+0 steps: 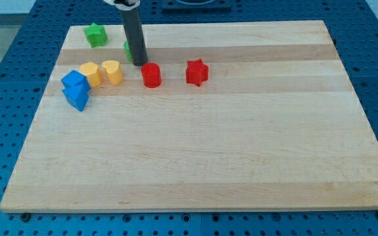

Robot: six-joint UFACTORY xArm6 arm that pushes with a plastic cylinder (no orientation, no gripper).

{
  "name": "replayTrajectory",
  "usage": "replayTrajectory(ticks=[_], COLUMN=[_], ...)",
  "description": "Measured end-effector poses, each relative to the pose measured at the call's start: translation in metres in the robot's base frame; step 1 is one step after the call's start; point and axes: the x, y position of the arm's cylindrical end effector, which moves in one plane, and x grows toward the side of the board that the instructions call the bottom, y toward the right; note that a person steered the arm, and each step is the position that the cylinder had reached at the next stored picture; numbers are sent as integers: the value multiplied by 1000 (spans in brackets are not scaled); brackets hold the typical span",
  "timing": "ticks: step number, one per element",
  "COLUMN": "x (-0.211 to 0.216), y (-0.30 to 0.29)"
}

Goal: Slide the green circle towards the green star

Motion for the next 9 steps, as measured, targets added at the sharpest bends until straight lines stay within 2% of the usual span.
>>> replayTrajectory(ticks=[3,6,9], x=[-40,-61,-64], y=[-1,-1,-27])
